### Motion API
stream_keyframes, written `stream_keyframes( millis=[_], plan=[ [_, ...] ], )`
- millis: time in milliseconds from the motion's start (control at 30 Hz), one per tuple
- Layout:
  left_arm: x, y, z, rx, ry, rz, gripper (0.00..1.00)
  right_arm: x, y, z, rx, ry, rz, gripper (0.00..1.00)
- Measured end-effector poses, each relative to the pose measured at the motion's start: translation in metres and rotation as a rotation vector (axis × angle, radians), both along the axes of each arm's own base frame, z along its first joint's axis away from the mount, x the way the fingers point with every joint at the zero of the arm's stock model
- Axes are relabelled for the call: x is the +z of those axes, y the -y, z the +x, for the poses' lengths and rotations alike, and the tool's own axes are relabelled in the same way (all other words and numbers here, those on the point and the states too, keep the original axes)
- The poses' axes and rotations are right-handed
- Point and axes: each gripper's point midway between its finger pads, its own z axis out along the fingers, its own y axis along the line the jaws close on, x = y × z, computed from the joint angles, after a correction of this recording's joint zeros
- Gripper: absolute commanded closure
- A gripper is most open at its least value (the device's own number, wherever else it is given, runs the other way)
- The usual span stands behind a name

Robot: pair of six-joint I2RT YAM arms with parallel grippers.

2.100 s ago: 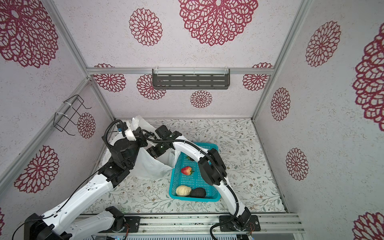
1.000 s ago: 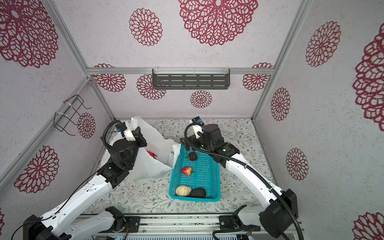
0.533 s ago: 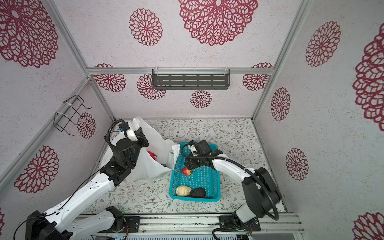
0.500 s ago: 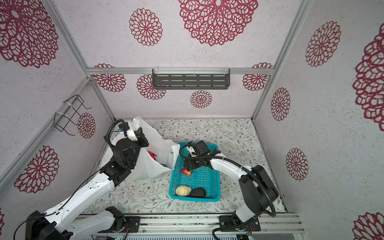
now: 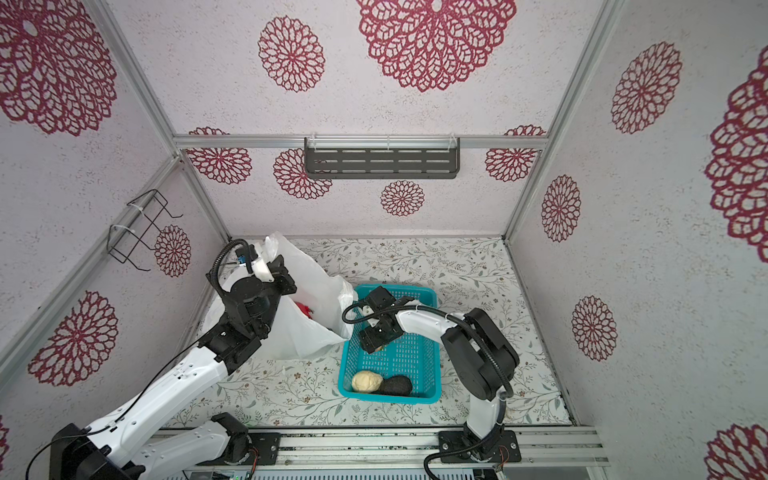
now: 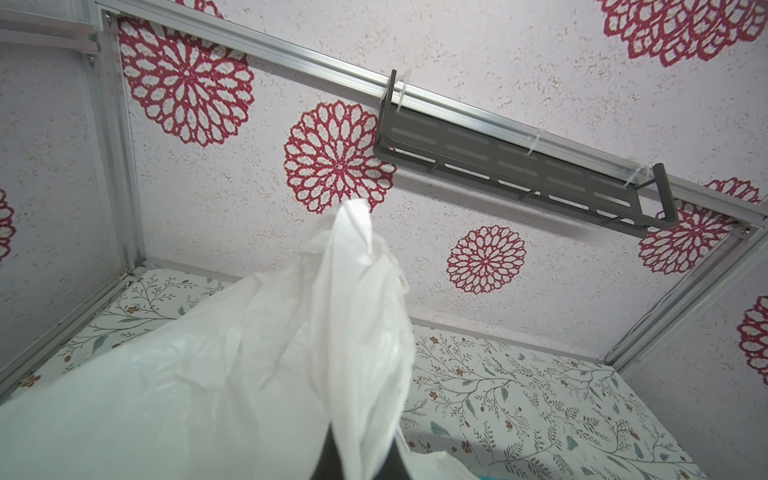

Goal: Place the fruits into the plastic bag
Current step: 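Grasp the red-yellow fruit with the right gripper and carry it over the bag, then release the red-yellow fruit into the bag and return the right gripper to the basket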

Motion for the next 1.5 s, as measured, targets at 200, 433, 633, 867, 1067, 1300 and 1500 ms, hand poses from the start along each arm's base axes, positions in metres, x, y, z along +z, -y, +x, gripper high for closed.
stream_keyframes(
  millis=[200, 433, 633, 867, 1067, 1300, 1500],
  plan=[
    [0.0, 0.0, 0.0, 0.0, 0.0, 0.0, 1.0, 0.001, 0.005, 0.004, -0.013, 0.02, -0.028, 0.56],
    [0.0, 0.001, 0.0, -0.003, 0.0, 0.002, 1.0, 0.033, 0.018, 0.022, -0.106, 0.098, -0.002, 0.63],
    [0.0, 0.001, 0.0, -0.004, 0.0, 0.004, 1.0, 0.135, 0.02, 0.056, -0.198, 0.34, 0.146, 0.63],
    [0.0, 0.001, 0.0, -0.008, 0.0, 0.001, 1.0, 0.26, -0.052, 0.083, -0.097, 0.523, 0.454, 0.62],
    [0.0, 0.004, 0.0, -0.022, 0.0, -0.007, 1.0, 0.252, -0.161, 0.08, 0.14, 0.344, 0.624, 0.6],
    [-0.004, 0.006, 0.002, -0.025, -0.01, -0.011, 1.0, 0.128, -0.224, 0.068, 0.216, -0.043, 0.598, 0.32],
    [-0.005, 0.007, 0.003, -0.03, -0.013, -0.012, 1.0, 0.098, -0.217, 0.05, 0.217, -0.167, 0.57, 0.01]
  ],
)
